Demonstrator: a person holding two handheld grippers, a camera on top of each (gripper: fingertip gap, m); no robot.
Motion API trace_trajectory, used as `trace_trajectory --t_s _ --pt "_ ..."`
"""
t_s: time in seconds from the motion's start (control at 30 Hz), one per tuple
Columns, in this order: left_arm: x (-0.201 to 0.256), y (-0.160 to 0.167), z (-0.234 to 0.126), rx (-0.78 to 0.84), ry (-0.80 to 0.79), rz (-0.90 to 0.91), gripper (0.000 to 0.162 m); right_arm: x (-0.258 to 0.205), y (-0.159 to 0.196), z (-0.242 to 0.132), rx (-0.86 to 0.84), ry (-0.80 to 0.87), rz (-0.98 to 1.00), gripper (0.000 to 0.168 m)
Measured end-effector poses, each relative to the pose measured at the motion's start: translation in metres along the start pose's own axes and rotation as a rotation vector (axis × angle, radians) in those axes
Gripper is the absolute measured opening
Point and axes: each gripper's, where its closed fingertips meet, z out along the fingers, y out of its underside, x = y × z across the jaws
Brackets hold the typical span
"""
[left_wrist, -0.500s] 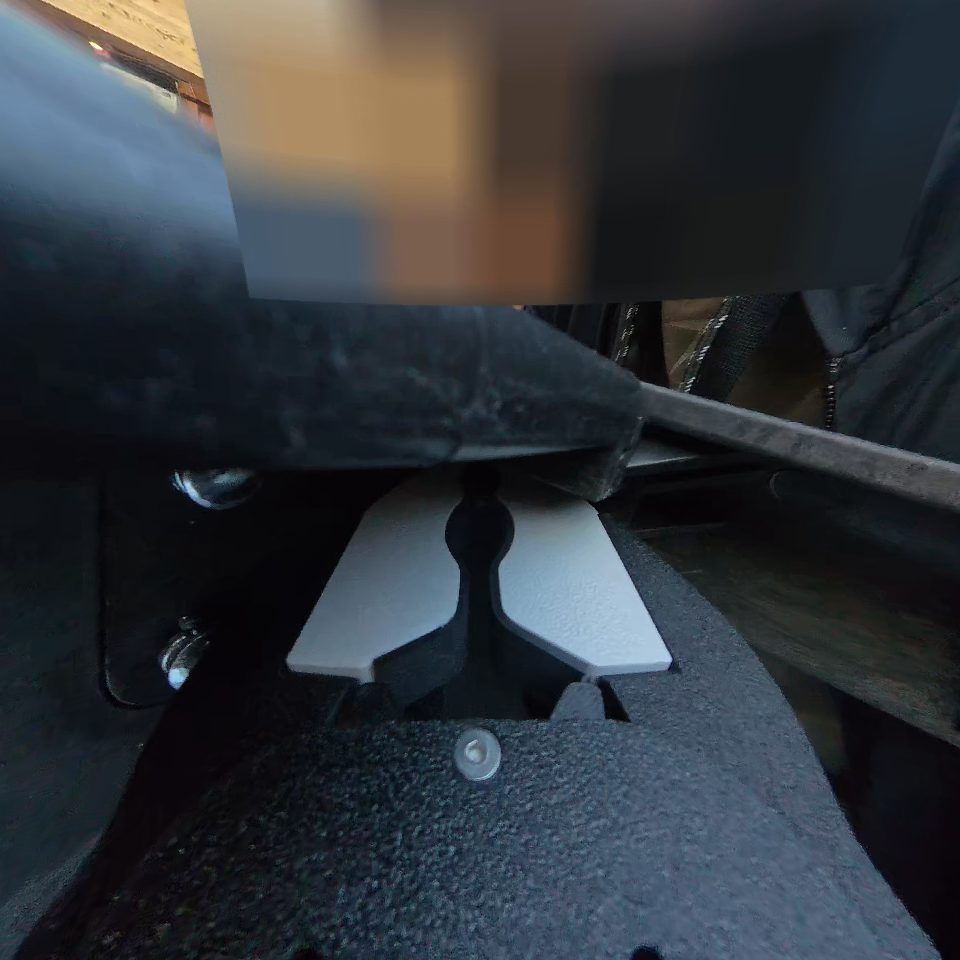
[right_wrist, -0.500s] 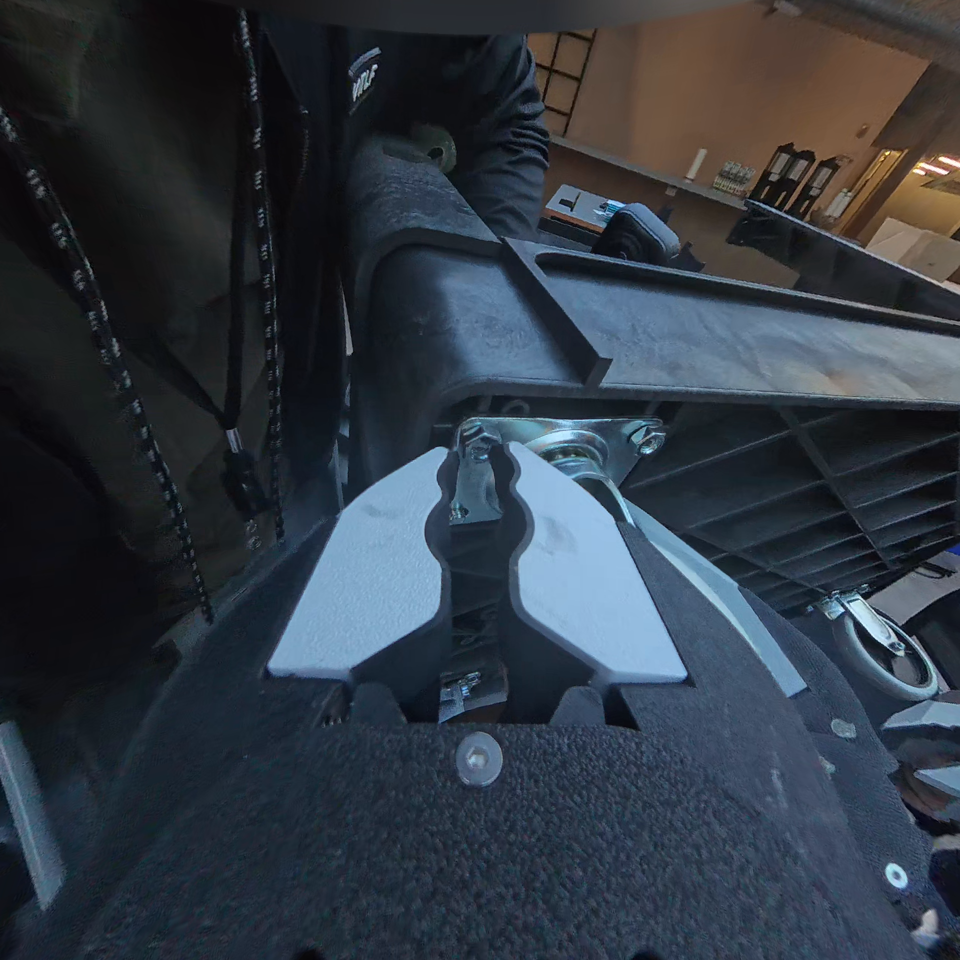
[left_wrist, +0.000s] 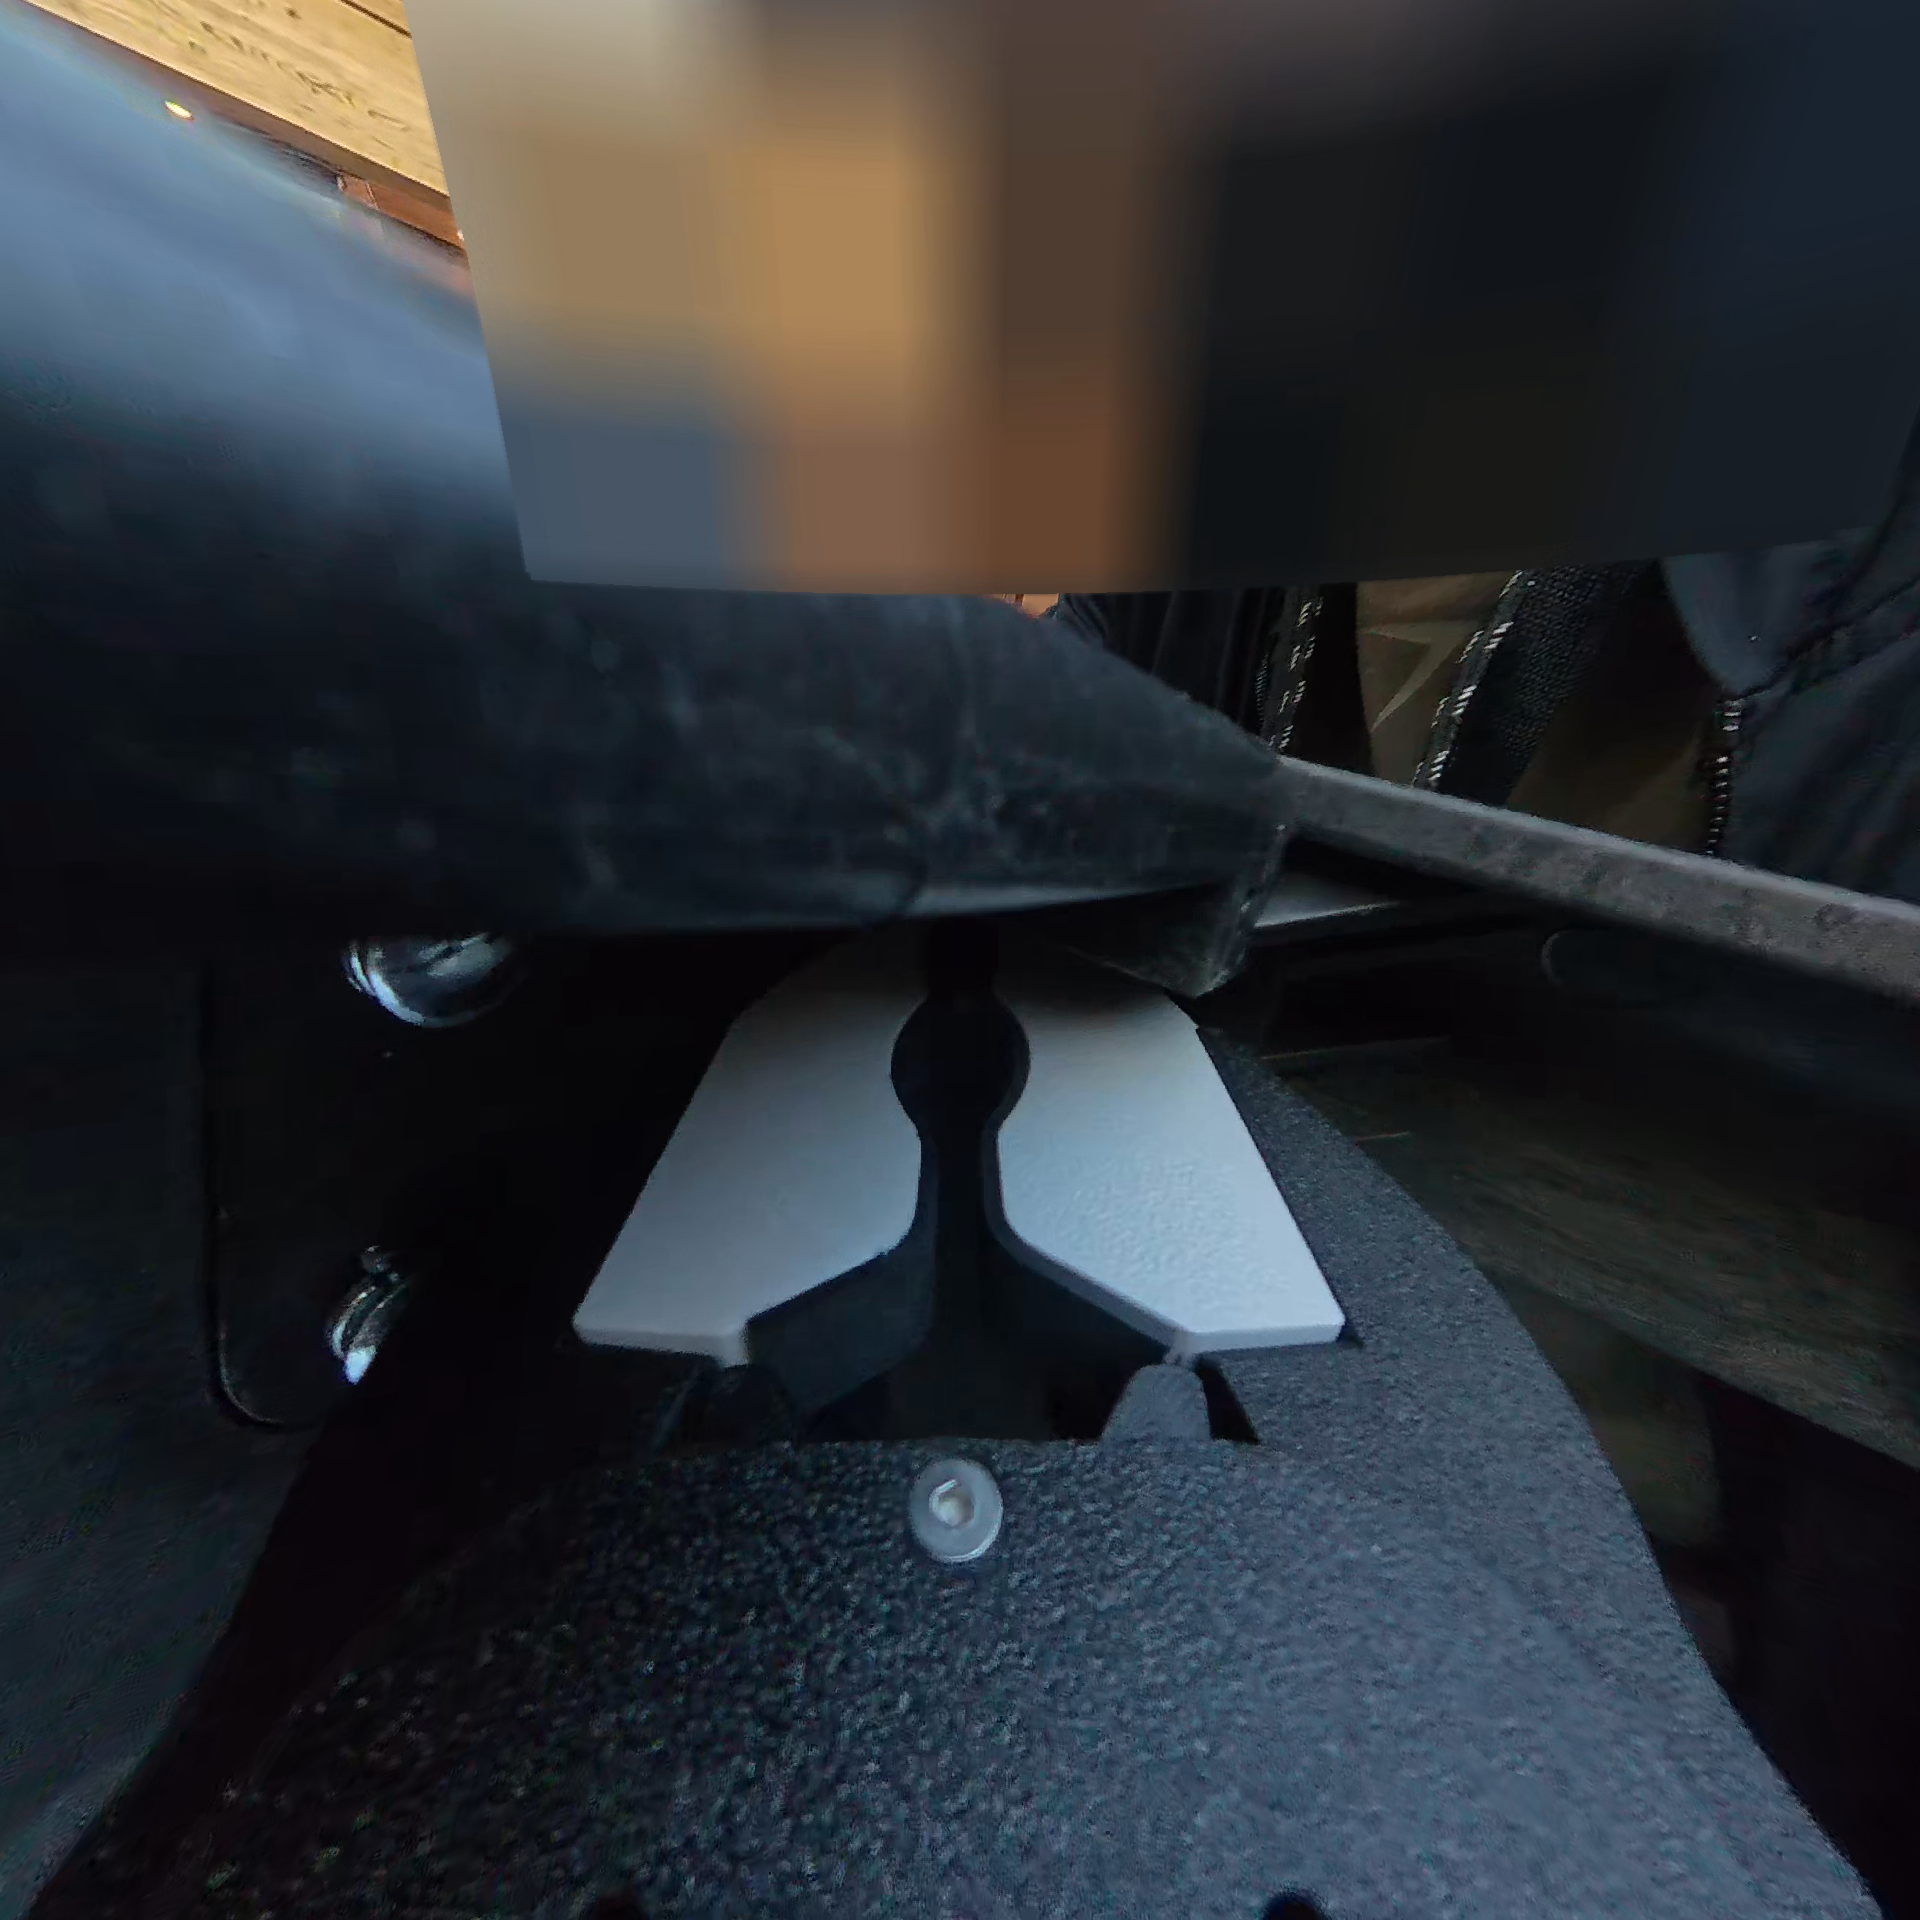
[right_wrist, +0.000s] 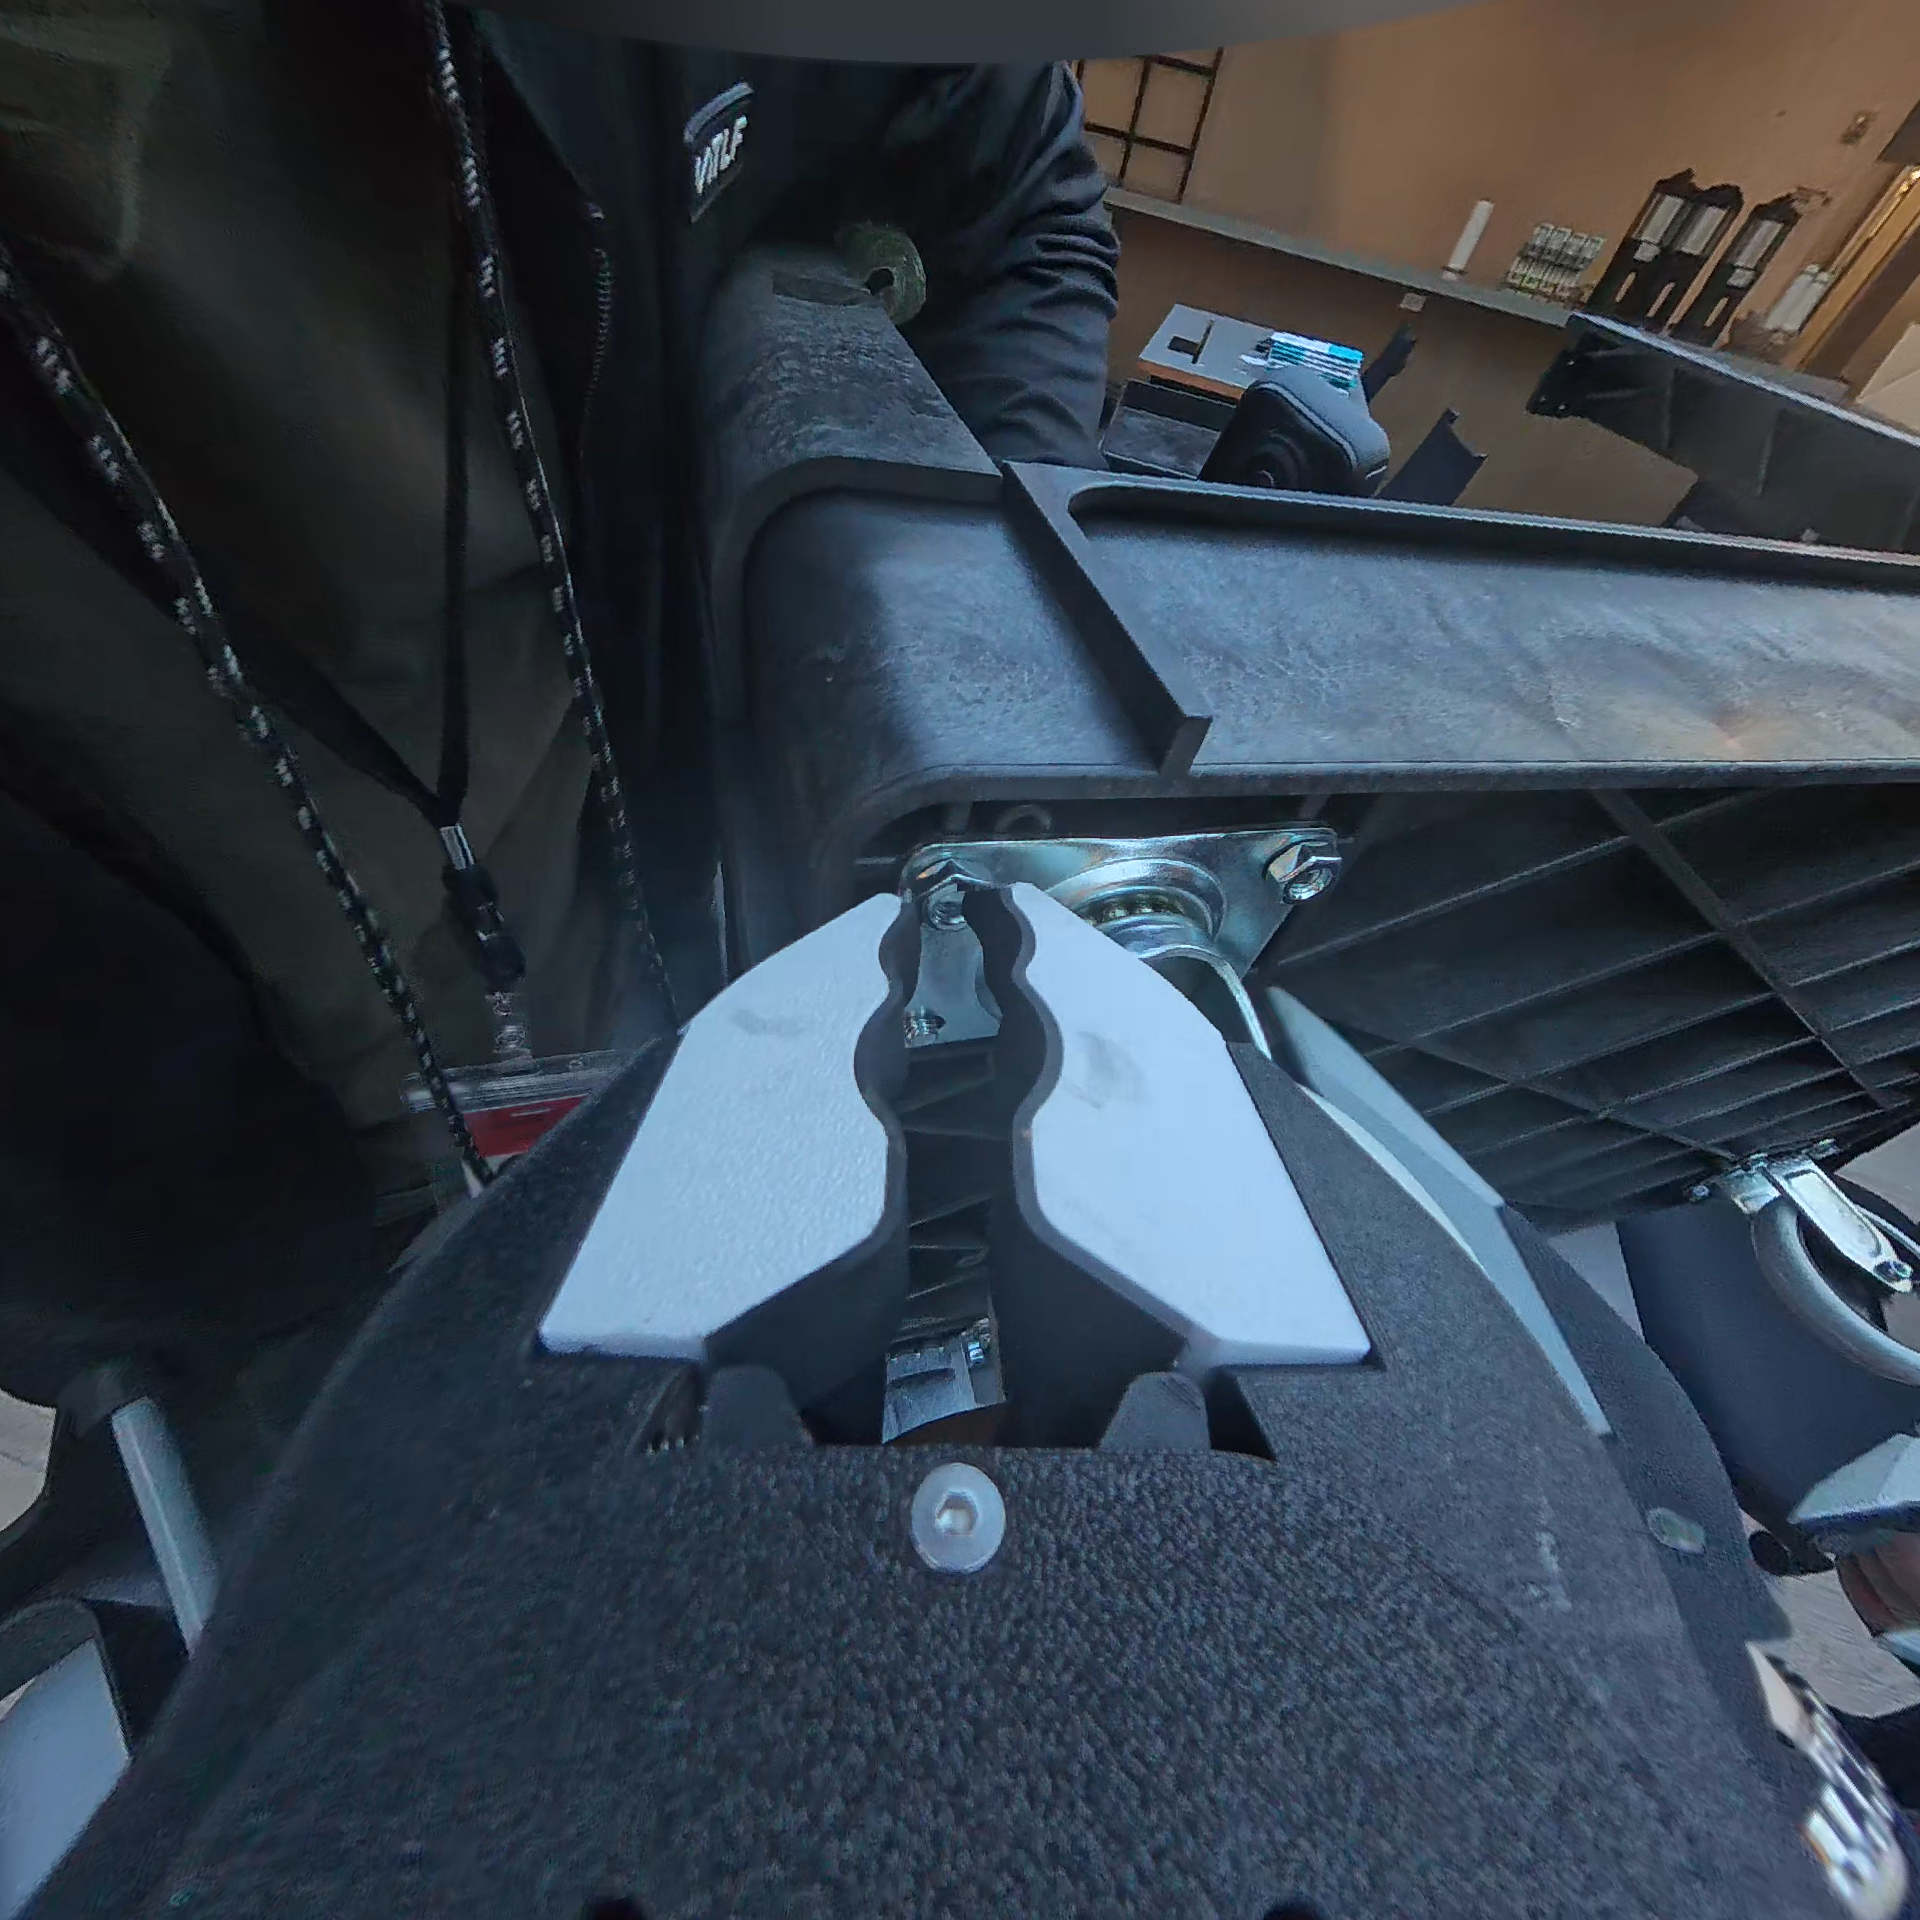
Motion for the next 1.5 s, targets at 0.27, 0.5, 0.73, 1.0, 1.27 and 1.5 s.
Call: trace_trajectory --t_s 0.27,0.5,0.73,1.0,1.27,1.5 --pt "0.001 0.000 0.000 0.003 0.006 0.010 0.000 0.003 -0.002 -0.004 0.025 -0.012 0.019 0.017" --pt "0.001 0.000 0.001 0.004 0.011 0.016 0.000 0.003 -0.001 -0.003 0.004 -0.034 0.009 0.017" --pt "0.001 0.000 0.001 0.004 0.011 0.015 0.000 0.002 0.000 -0.003 0.007 -0.039 0.003 0.020" --pt "0.001 -0.001 0.000 0.005 0.011 0.015 0.000 0.003 0.000 0.001 -0.022 -0.067 0.031 0.017" --pt "0.001 0.000 0.000 0.006 0.013 0.019 0.000 0.003 -0.001 0.001 -0.110 -0.099 0.201 0.017" --pt "0.001 0.000 0.000 0.008 0.018 0.027 0.000 0.007 -0.010 -0.001 -0.056 -0.106 0.394 0.003"
